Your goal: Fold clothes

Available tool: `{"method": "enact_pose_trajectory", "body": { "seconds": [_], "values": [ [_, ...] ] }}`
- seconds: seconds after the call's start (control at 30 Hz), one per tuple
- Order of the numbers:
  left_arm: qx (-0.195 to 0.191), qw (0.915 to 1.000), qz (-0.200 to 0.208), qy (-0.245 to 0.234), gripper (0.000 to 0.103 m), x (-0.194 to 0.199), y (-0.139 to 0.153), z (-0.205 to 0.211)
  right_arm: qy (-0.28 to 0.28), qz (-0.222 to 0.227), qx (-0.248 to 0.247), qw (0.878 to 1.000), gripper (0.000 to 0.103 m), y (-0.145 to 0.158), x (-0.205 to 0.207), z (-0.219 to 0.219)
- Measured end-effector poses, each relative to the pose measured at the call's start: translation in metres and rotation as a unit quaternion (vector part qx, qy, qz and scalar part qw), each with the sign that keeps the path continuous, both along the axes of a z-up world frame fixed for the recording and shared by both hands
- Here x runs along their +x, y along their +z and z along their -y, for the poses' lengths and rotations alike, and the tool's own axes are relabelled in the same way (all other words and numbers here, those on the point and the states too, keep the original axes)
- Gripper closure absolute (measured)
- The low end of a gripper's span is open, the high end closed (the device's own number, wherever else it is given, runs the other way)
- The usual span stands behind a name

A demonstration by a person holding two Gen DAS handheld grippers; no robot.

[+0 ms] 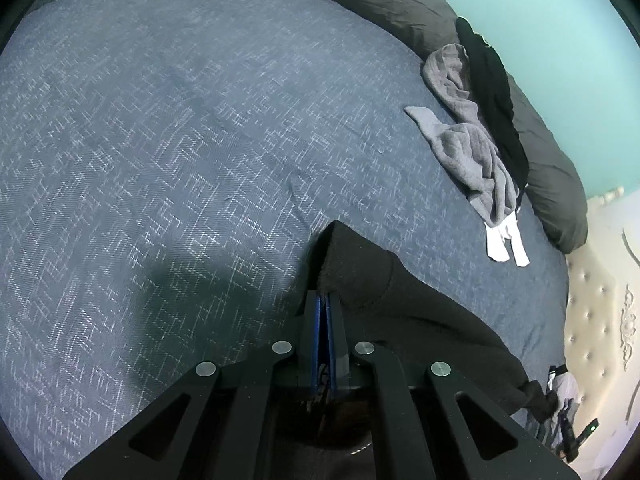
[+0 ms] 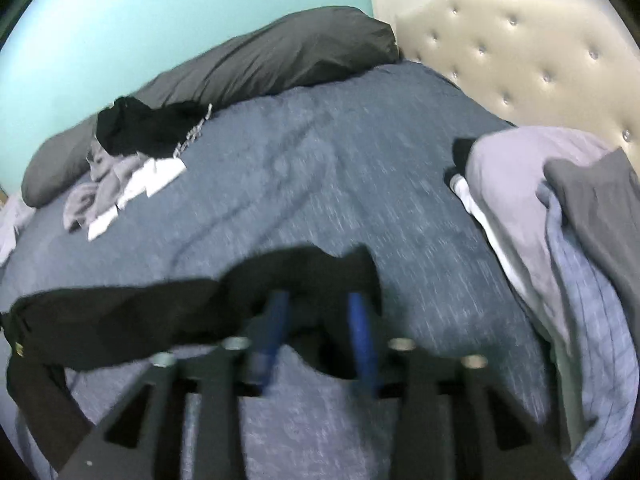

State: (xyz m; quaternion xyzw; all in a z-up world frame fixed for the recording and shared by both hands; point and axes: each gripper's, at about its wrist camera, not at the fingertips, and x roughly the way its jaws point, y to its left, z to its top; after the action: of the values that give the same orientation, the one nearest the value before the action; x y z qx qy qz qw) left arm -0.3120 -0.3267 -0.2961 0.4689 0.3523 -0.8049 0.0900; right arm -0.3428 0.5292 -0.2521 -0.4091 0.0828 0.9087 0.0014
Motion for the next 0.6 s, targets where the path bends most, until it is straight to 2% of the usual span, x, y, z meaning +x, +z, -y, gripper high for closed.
{"method": "enact_pose_trajectory", "body": {
  "seconds": [0.1,0.17,0.4,0.53,0.57,0.6],
  "values": [
    [-0.002,1.0000,0.000,-0.001,0.100,-0.001,0.002,-0.001,-0.010,0.001,0.001,1.000,0.055,0.007,-0.013,0.008],
    [-0.003,1.0000,0.000,-0.002,0.100,-0.002,0.002,-0.001,-0.015,0.006,-0.006,1.000,0.050,0.005,-0.025,0.012],
    [-0.001,1.0000,0.003,-0.006,0.100,-0.001,0.000,-0.001,-0.049,0.081,-0.032,0.995,0.049,-0.022,-0.068,0.026],
    [-0.004,0.9999,0.007,-0.010,0.100,-0.001,-0.004,-0.001,-0.056,0.150,0.009,0.987,0.049,-0.042,-0.085,0.040],
    [-0.003,0.9999,0.007,-0.010,0.100,-0.001,-0.005,-0.001,-0.057,0.159,0.024,0.985,0.054,-0.045,-0.084,0.043],
    [-0.002,0.9999,0.007,-0.009,0.100,0.000,-0.006,-0.001,-0.058,0.159,0.033,0.985,0.068,-0.047,-0.081,0.044]
  ]
}}
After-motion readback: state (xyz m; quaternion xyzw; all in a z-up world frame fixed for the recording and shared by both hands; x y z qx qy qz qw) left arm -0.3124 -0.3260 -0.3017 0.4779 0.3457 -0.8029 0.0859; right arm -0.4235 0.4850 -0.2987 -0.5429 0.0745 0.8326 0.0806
